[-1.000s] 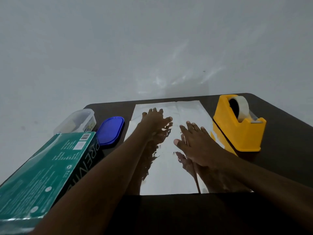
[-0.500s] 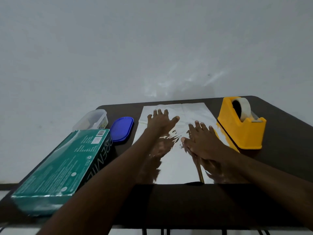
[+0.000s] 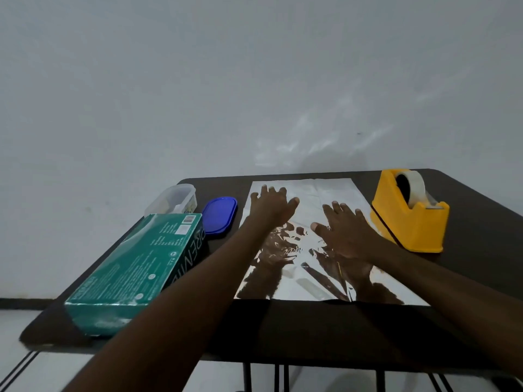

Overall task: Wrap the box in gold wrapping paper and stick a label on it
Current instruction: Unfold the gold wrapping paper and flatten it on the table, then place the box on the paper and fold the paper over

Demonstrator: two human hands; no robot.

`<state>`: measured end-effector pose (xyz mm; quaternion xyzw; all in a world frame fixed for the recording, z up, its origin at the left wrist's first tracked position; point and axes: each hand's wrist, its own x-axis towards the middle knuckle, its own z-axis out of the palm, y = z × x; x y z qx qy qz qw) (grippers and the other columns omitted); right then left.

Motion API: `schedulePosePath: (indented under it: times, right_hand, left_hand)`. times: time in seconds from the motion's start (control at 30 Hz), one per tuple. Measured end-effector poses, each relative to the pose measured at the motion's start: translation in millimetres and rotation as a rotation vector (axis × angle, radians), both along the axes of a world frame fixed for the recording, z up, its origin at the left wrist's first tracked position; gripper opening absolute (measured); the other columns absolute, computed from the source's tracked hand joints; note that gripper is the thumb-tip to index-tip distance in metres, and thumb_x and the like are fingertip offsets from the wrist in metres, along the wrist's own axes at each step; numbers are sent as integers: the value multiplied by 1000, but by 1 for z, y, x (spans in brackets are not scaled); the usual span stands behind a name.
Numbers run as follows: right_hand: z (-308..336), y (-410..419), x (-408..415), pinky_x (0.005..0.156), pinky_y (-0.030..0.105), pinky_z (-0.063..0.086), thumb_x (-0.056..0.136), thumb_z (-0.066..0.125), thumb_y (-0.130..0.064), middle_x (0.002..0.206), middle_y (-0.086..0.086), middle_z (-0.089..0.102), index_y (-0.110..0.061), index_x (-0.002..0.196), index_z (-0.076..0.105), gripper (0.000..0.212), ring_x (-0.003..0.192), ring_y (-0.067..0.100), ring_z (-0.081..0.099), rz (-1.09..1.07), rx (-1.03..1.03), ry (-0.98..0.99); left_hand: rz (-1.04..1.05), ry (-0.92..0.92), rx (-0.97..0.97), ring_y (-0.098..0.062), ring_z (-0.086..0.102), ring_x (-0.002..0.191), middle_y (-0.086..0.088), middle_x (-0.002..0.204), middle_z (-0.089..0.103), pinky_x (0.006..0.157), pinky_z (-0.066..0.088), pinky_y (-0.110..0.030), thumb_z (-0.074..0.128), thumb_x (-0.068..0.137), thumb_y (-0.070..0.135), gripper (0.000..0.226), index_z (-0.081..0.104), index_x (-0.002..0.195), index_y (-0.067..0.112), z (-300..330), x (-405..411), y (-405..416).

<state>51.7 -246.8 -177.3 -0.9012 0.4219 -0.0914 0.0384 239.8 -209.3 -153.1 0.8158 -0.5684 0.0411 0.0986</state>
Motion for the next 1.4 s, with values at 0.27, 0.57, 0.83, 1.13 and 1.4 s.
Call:
schedulePosePath:
  times: [0.27,0.57,0.83,1.13,1.4]
  right_hand:
    - [47,33,47,93,37,46,95,48,-39,116,9,69,-15,123,60,38,107,30,63,126,-3,-387]
    - [61,91,124,73,47,59,85,51,-26,79,17,70,3,82,64,32,72,33,68,278,232,-479]
    - [56,128,158,73,44,61,90,54,-30,79,14,72,-4,85,65,29,63,31,72,237,494,-486]
    - [72,96,136,66,45,63,86,55,-50,89,10,72,-11,94,68,42,72,28,72,13,651,-795]
    - [85,26,75,67,45,62,89,60,-34,86,12,72,-8,98,67,28,76,28,72,-193,677,-1040]
  left_hand:
    - [183,-16,-143,-29,55,93,-11,106,62,78,42,-33,48,91,34,26,57,97,10,75,25,71]
    - [429,-17,-44,-29,52,96,-9,119,62,85,41,-36,41,84,64,55,60,113,21,72,65,195]
    - [506,29,70,-37,41,128,-17,143,41,103,37,-49,49,71,84,102,32,146,17,40,54,243]
    - [282,-52,-50,-34,51,114,-14,127,52,96,45,-51,41,61,89,104,42,137,18,79,25,209]
    - [-32,110,-102,-21,63,91,-5,111,62,80,53,-33,63,72,74,80,52,128,18,92,12,117]
